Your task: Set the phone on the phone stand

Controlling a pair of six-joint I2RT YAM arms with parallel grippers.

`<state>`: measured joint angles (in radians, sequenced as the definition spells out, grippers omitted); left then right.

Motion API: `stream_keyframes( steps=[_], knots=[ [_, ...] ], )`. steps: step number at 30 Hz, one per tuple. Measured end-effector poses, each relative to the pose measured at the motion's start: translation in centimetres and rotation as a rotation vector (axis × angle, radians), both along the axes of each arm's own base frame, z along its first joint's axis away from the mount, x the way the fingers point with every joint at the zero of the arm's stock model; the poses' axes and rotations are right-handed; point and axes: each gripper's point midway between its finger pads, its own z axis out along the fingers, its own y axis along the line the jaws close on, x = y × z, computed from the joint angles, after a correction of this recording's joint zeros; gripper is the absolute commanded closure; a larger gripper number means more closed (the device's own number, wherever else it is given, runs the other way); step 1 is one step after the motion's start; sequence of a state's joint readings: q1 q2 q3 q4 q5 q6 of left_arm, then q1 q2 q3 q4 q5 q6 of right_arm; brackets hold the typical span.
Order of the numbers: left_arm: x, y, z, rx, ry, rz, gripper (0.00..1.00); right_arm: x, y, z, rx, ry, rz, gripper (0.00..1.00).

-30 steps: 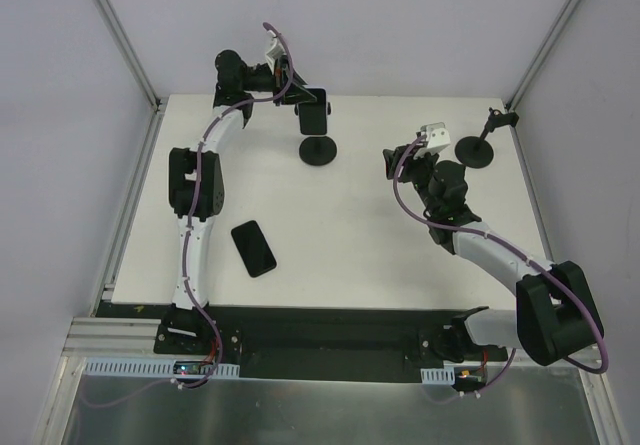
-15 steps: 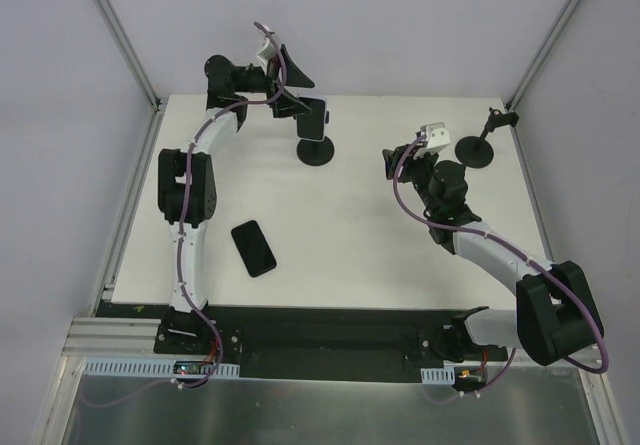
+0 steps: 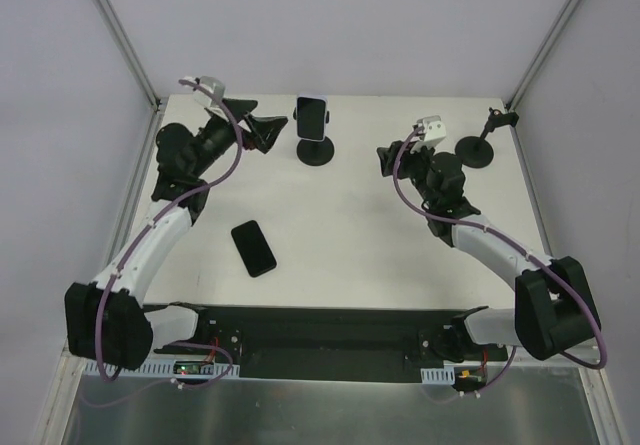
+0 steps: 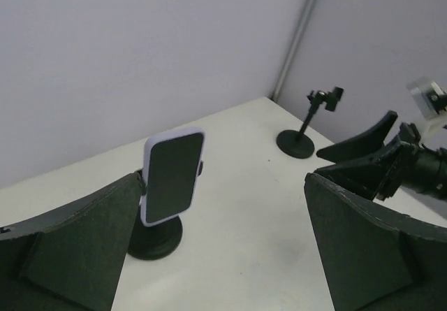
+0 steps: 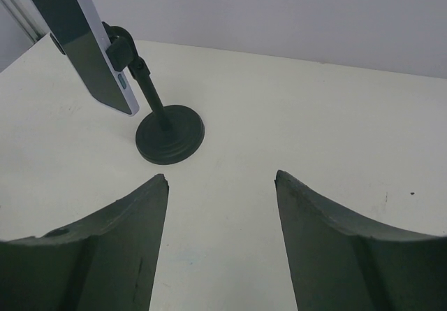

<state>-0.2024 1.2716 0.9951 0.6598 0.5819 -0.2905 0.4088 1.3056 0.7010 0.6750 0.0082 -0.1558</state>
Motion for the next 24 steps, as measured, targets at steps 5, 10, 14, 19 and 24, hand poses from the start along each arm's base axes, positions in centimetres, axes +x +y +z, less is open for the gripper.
stream_keyframes(
  steps=[5, 10, 14, 19, 24],
  knots=[
    [-1.6, 2.7, -2.9, -0.113, 0.205, 0.147, 0.05, 0.7, 1.4, 0.5, 0.002, 0.068, 0.051, 0.31],
    [-2.6, 0.2, -6.7, -0.117, 0.425, 0.086, 0.05, 1.0, 1.8, 1.3, 0.018, 0.145, 0.053, 0.22],
    [-4.0, -4.3, -7.2, -0.051, 0.516, -0.056, 0.06, 1.5, -1.8, 0.9, 0.081, 0.232, -0.081, 0.16],
    [-7.0, -7.3, -7.5, -0.006, 0.56, -0.215, 0.05, 0.9, -15.0, 1.0, 0.337, 0.274, -0.47, 0.01],
    [-8.5, -8.0, -8.5, 0.041, 0.587, -0.272, 0.05, -1.7, -23.2, 1.3, 0.553, 0.23, -0.781, 0.0]
  ],
)
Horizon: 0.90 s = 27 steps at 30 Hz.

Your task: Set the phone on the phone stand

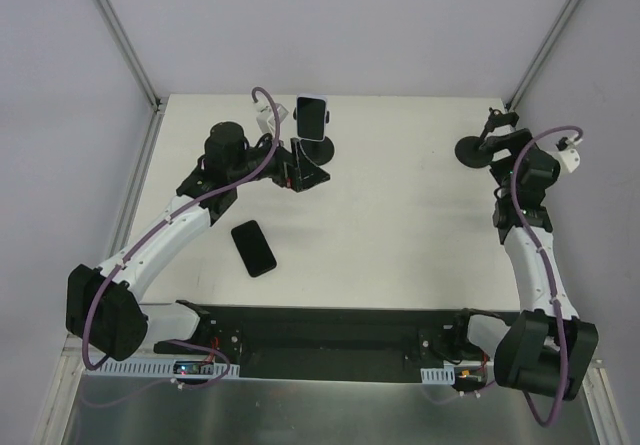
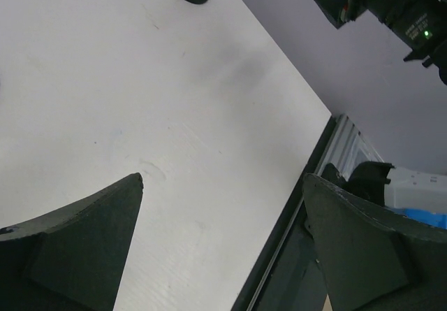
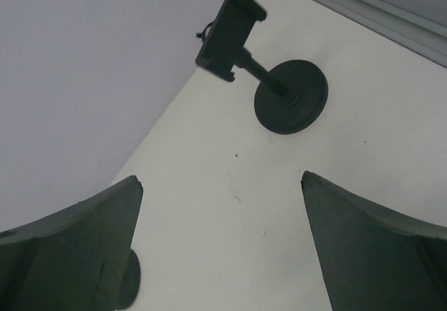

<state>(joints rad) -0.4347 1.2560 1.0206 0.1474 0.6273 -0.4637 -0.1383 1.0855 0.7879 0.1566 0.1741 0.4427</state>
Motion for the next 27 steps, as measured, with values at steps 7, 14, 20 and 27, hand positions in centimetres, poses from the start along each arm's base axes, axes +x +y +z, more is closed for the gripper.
stream_keyframes(
  steps=[7, 14, 20, 27],
  knots=[
    [-1.5, -0.7, -0.5, 0.008, 0.025, -0.069, 0.06, 3.6, -5.6, -3.0, 0.246, -0.008, -0.166, 0.0],
    [-1.9, -0.8, -0.3, 0.002, 0.026, -0.091, 0.06, 11.0, -7.7, -3.7, 0.414, -0.035, -0.101, 0.02],
    [-2.2, -0.6, 0.6, -0.006, -0.004, -0.086, 0.06, 14.3, -6.8, -0.1, 0.458, -0.096, -0.04, 0.17],
    [-2.0, -0.4, 0.7, 0.003, -0.026, -0.076, 0.06, 15.1, -4.6, -3.3, 0.538, 0.014, -0.043, 0.16]
  ],
)
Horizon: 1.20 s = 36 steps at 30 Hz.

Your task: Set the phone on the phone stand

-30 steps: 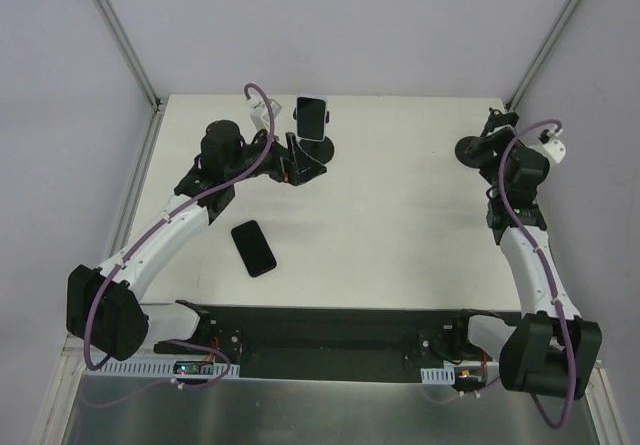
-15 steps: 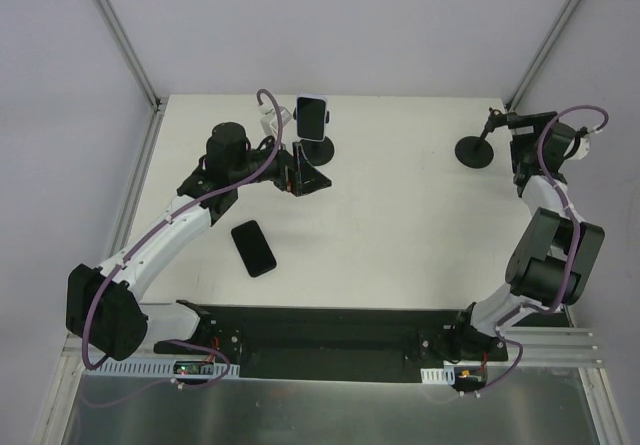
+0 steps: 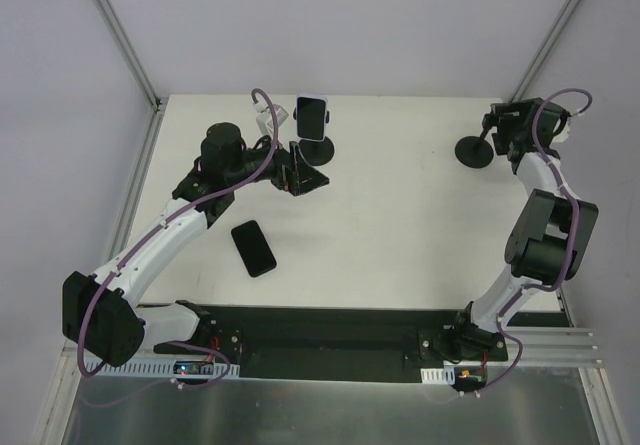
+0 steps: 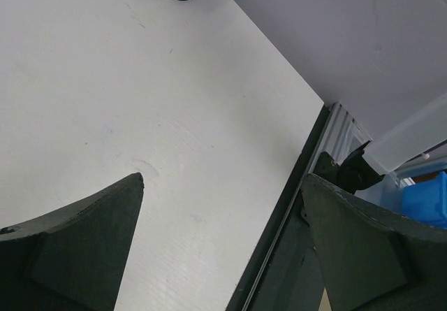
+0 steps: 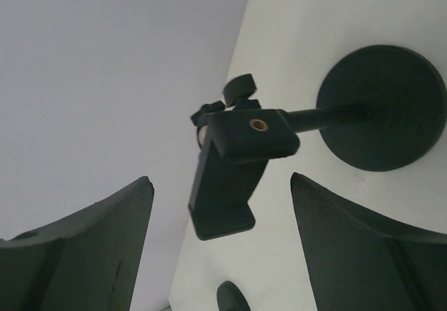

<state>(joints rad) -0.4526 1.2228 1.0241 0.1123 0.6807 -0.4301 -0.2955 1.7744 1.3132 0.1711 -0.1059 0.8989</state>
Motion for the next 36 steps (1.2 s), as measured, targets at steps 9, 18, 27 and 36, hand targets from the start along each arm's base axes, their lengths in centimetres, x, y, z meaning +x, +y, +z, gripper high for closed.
stream_keyframes(
  steps=[9, 18, 27, 36],
  knots=[
    [0.0, 0.2, -0.4, 0.018, 0.002, 0.008, 0.06, -0.3, 0.6, -2.6, -0.016, 0.102, -0.005, 0.48],
    [0.1, 0.6, -0.6, 0.036, -0.003, 0.029, 0.06, 0.5, 1.2, -2.0, 0.037, 0.048, -0.005, 0.98],
    [0.4, 1.2, -0.1, 0.041, -0.03, 0.059, 0.06, -8.7, 9.5, -1.9, 0.038, 0.095, -0.008, 0.99],
    [2.5, 4.8, 1.4, 0.015, -0.056, 0.177, 0.07, -19.6, 24.3, -2.5, 0.076, 0.094, 0.131, 0.99]
  ],
)
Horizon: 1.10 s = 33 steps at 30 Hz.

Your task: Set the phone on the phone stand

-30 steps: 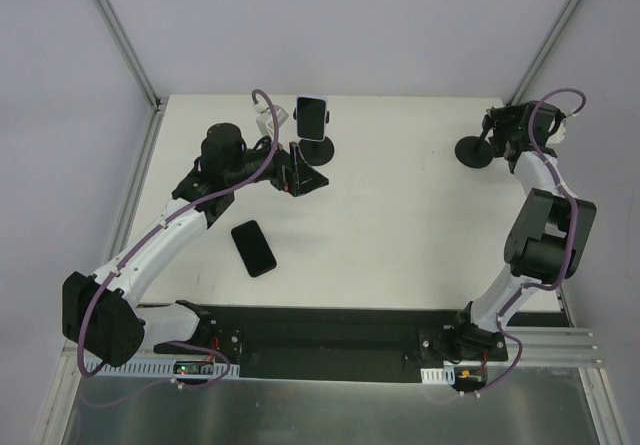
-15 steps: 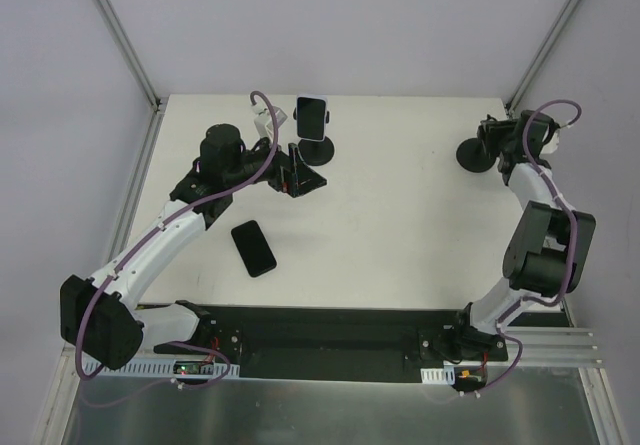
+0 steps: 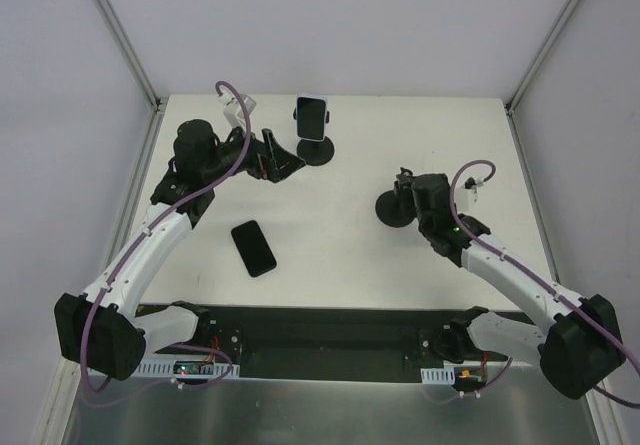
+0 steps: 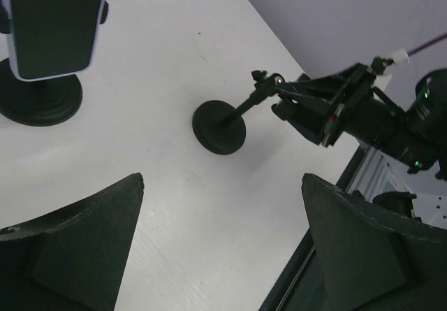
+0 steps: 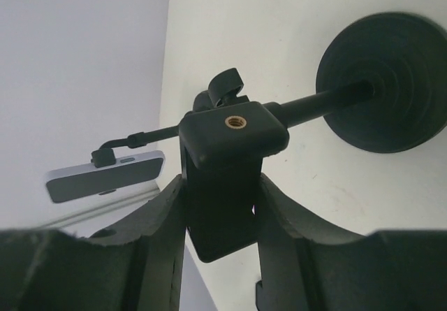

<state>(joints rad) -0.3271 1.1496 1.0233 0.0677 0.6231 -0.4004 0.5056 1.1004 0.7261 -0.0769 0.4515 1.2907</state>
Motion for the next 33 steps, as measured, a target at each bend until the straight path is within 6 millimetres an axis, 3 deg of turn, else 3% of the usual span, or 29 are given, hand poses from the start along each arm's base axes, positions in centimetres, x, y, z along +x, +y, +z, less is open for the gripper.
stream_keyframes(
  steps=[6, 11, 17, 21, 27, 30, 31, 33],
  knots=[
    [2.0, 2.6, -0.2, -0.054, 0.035, 0.1, 0.05, -2.1, 2.5, 0.0, 0.009, -0.054, -0.088, 0.9],
    [3.4, 4.3, -2.4, -0.05, 0.108, 0.244, 0.03, -2.8, 3.6, 0.0, 0.01, -0.07, -0.133, 0.89],
    [3.9, 6.1, -4.8, 0.019, 0.17, 0.443, 0.01, -2.6, 3.5, 0.1, 0.035, -0.07, -0.162, 0.9],
    [2.0, 7.4, -6.7, 0.027, 0.226, 0.529, 0.01, -2.5, 3.7, 0.3, 0.043, -0.071, -0.16, 0.94],
    [-2.7, 10.0, -10.2, 0.02, 0.316, 0.632, 0.01, -2.5, 4.2, 0.5, 0.069, -0.067, -0.142, 0.96],
    [-4.1, 10.8, -10.8, 0.002, 0.357, 0.672, 0.01, -2.3, 4.2, 0.4, 0.084, -0.061, -0.139, 0.84],
    [-4.4, 11.0, -11.1, 0.004, 0.377, 0.684, 0.01, -2.2, 4.1, 0.4, 0.088, -0.058, -0.14, 0.72],
    [-5.0, 11.1, -11.9, 0.011, 0.425, 0.698, 0.01, -2.1, 4.0, 0.4, 0.094, -0.055, -0.144, 0.59]
  ],
)
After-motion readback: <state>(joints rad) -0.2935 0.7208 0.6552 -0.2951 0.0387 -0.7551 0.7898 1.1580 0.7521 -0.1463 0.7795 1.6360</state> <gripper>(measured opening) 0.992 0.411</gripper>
